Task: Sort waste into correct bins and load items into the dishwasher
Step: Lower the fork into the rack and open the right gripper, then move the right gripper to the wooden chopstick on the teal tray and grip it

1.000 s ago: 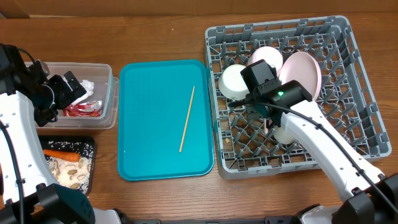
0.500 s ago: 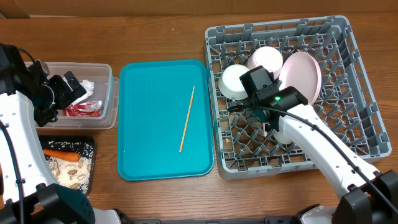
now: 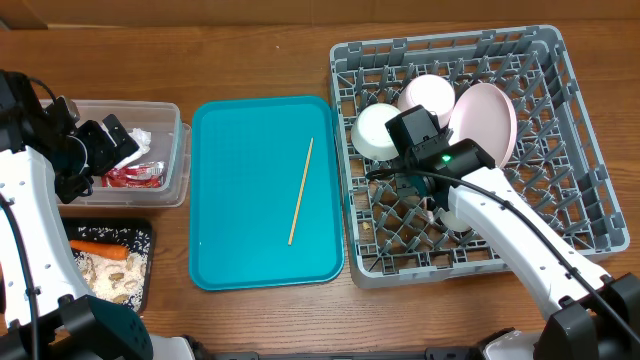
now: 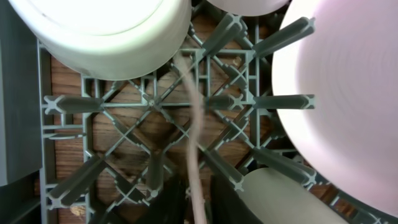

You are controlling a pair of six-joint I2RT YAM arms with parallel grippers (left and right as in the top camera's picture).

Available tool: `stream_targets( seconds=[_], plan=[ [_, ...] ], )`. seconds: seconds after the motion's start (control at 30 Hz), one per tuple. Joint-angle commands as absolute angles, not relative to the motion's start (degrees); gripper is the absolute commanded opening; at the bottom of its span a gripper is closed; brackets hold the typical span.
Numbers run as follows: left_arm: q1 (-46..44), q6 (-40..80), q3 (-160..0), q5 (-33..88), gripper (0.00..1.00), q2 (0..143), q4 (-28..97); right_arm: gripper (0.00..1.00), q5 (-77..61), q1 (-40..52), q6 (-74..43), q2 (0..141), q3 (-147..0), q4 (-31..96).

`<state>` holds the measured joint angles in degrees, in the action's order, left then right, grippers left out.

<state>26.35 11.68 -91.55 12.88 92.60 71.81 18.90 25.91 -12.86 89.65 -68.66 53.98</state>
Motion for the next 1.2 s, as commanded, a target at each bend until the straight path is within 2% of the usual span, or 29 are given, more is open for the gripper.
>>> stream_targets(
  seconds=[0.0,0.17,0.27,0.4,0.47,0.5,0.57,0.83,0.93,1.17],
  plan=[
    [26.22,12.03,-92.79,13.13,1.00,92.47,71.75,0.18,19.40,25.89,-11.92,89.60,-68.29,53.60],
    [26.22,12.03,-92.79,13.13,1.00,92.47,71.75,0.19,19.42,25.91,-11.90,89.58,-68.31,53.54],
    [26.22,12.03,-92.79,13.13,1.00,92.47,71.75,0.13,19.20,25.91,-12.05,89.56,-69.84,54.22],
    [26.22,12.03,-92.79,13.13,1.00,92.47,71.75,0.12,11.99,27.57,-18.24,89.36,-77.30,56.01],
    [26.22,12.03,-92.79,13.13,1.00,92.47,71.75,0.08,5.41,28.73,-25.47,89.36,-81.17,55.16],
    [26.22,12.01,-92.79,13.13,1.00,92.47,71.75,0.08,-2.57,30.24,-34.11,89.36,-83.40,51.92],
    [26.22,12.03,-92.79,13.13,1.00,92.47,71.75,0.08,-6.17,33.58,-40.49,89.56,-83.15,46.26],
    [26.22,12.03,-92.79,13.13,1.00,92.47,71.75,0.09,18.44,47.88,-53.15,96.64,-80.47,43.68],
    [26.22,12.03,-92.79,13.13,1.00,92.47,71.75,0.09,20.99,50.28,-56.45,102.74,-80.47,41.60],
    [26.22,12.03,-92.79,13.13,1.00,92.47,71.75,0.08,20.99,51.64,-56.16,115.15,-80.47,35.66]
  ],
)
